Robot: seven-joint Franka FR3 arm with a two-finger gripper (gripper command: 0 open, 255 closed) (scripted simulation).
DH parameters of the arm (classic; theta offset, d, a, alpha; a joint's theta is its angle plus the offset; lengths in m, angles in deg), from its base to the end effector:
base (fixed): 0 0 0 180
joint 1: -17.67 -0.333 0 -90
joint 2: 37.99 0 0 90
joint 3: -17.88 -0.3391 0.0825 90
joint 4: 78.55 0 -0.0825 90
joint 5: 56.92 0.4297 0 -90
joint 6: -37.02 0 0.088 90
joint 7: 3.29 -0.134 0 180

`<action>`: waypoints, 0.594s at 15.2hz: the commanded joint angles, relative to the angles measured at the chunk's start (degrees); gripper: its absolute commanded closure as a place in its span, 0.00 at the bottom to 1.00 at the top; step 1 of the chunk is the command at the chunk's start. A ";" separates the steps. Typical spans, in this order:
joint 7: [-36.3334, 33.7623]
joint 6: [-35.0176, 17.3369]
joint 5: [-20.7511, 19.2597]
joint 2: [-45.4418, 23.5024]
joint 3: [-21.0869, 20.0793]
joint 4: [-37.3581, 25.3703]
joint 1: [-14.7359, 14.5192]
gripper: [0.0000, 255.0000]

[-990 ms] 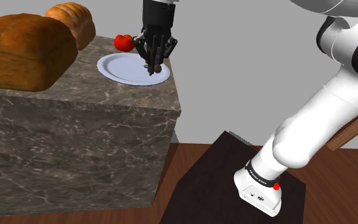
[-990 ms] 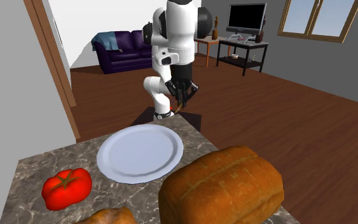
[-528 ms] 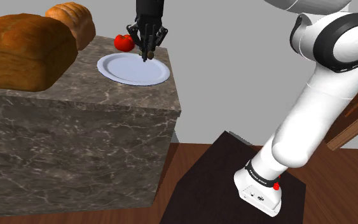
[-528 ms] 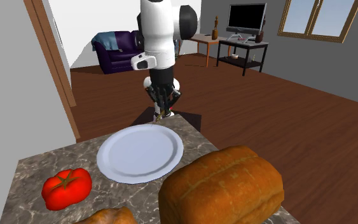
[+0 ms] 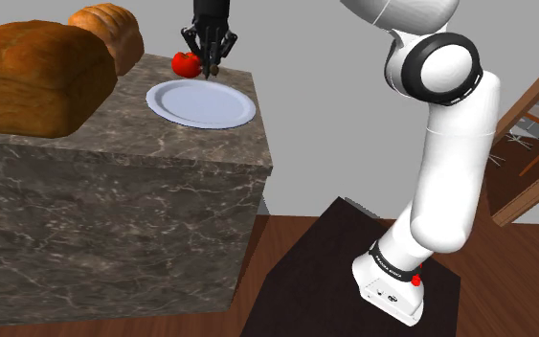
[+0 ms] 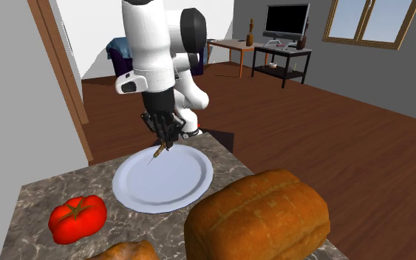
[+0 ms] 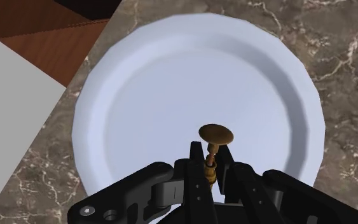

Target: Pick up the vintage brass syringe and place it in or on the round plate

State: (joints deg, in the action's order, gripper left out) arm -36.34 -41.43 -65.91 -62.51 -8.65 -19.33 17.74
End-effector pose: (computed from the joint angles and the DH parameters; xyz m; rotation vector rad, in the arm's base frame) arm 0.6674 0.2177 0.6155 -3.1261 0.2729 0.0984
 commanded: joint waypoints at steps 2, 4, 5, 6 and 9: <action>0.25 -2.87 0.45 1.01 0.01 3.82 0.88 1.00; 0.33 -4.93 0.82 1.86 0.00 6.70 1.45 1.00; 0.37 -5.91 0.98 2.23 -0.01 8.05 1.70 1.00; 0.41 -6.88 1.13 2.56 -0.01 9.34 1.93 1.00; 0.51 -9.66 1.48 3.41 0.01 12.93 2.52 1.00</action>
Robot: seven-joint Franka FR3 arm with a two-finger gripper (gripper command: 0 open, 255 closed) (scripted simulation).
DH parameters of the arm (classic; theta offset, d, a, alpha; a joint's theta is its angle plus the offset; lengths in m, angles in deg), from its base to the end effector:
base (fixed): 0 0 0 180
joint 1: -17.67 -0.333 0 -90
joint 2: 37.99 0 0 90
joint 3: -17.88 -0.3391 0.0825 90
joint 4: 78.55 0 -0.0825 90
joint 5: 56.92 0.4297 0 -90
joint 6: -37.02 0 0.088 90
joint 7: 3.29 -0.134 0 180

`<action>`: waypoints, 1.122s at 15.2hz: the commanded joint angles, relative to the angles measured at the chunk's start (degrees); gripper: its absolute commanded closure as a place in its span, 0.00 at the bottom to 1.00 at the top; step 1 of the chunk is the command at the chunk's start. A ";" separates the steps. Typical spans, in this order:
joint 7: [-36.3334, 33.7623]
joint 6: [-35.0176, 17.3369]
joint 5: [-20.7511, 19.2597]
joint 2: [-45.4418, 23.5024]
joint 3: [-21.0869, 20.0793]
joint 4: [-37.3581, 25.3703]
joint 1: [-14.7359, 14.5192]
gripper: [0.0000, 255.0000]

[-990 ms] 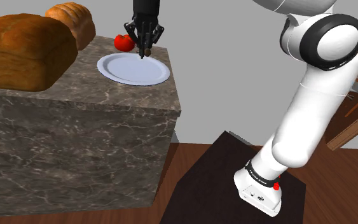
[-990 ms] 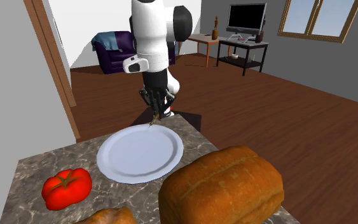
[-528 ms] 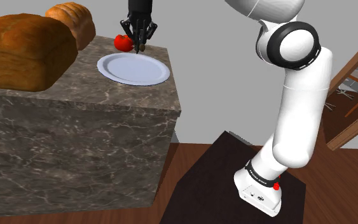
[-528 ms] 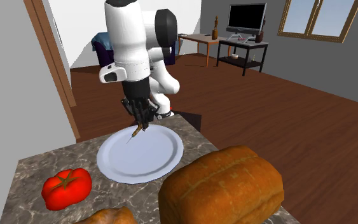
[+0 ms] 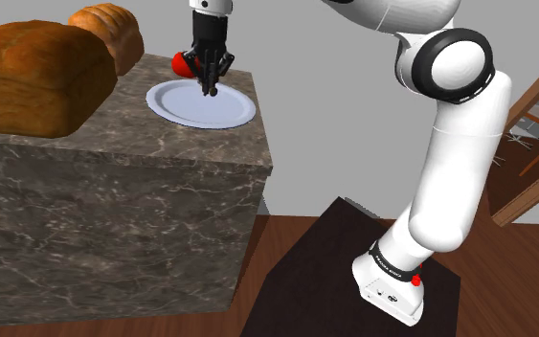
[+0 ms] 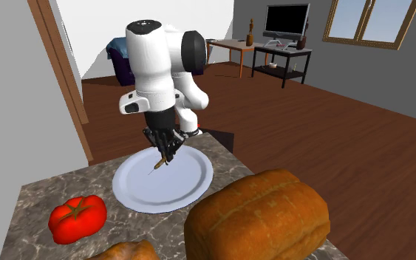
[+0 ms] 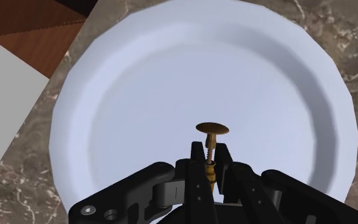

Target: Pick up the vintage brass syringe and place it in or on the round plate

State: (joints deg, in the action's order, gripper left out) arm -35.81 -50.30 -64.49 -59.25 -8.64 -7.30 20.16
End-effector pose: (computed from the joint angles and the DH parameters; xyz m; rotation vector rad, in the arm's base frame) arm 0.6686 0.2157 0.5618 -3.1263 0.2725 0.0979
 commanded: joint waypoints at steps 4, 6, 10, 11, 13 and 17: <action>0.06 -3.35 0.32 0.76 0.03 4.06 0.56 1.00; 0.05 -3.35 0.32 0.75 0.03 4.04 0.56 1.00; 0.05 -3.35 0.31 0.75 0.03 4.04 0.56 1.00; 0.05 -3.34 0.32 0.75 0.03 4.04 0.56 1.00; 0.05 -3.34 0.32 0.75 0.03 4.04 0.56 0.00; 0.05 -3.34 0.32 0.75 0.03 4.04 0.56 0.00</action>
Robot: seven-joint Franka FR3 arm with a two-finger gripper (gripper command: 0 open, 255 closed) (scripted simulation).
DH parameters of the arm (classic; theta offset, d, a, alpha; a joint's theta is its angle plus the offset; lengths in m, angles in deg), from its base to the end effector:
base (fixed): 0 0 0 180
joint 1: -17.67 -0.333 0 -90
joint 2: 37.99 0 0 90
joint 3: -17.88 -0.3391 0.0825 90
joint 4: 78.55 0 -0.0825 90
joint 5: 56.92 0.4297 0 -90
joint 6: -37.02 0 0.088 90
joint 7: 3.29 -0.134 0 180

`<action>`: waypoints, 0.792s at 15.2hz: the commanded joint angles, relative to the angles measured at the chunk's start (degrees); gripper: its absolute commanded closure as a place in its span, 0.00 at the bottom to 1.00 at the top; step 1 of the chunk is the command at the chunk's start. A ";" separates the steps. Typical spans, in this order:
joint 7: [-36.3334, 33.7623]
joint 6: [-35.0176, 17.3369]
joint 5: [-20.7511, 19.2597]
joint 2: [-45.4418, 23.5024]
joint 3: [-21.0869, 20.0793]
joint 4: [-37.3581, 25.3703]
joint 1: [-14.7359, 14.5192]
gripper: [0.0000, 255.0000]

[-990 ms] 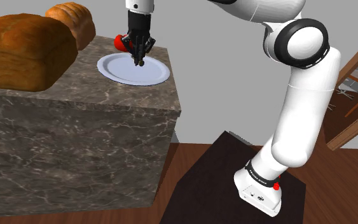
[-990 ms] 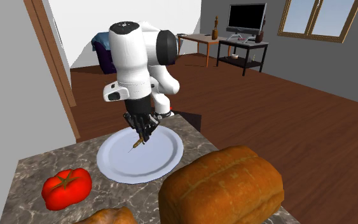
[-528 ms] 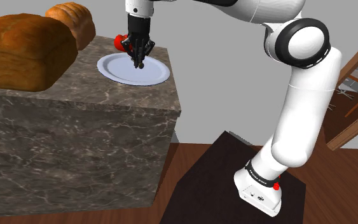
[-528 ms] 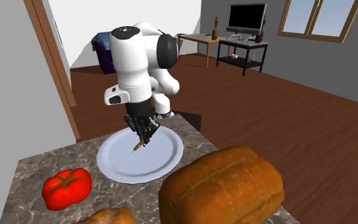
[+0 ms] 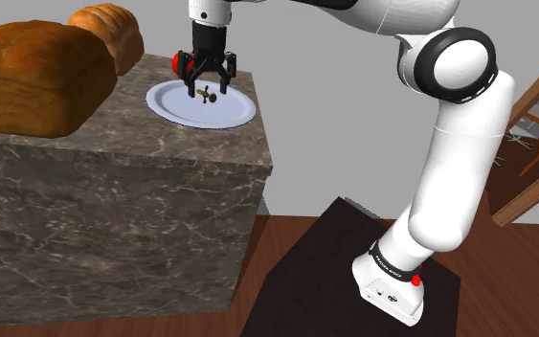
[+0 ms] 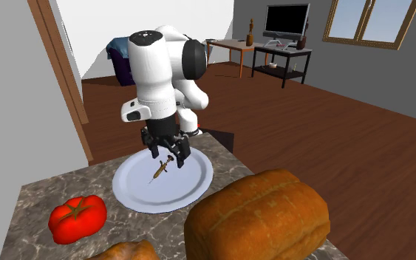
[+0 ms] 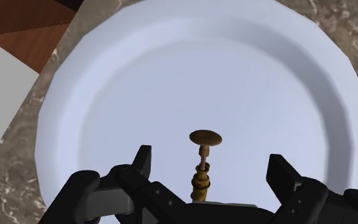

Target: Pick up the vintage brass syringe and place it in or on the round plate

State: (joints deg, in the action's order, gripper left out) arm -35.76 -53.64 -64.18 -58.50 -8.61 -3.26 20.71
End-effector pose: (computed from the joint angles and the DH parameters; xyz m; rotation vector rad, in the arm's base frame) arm 0.6684 0.2162 0.5394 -3.1261 0.2724 0.0973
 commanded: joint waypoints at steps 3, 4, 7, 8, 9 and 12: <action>-0.21 7.18 -1.08 -2.60 0.00 -9.68 -1.60 0.00; -0.28 9.30 -1.51 -3.61 0.03 -12.77 -2.21 0.00; -0.28 9.30 -1.50 -3.60 0.04 -12.77 -2.22 0.00; -0.28 9.30 -1.50 -3.60 0.04 -12.77 -2.22 0.00; -0.28 9.30 -1.50 -3.61 0.04 -12.78 -2.22 0.00; -0.28 9.28 -1.50 -3.59 0.04 -12.75 -2.22 0.00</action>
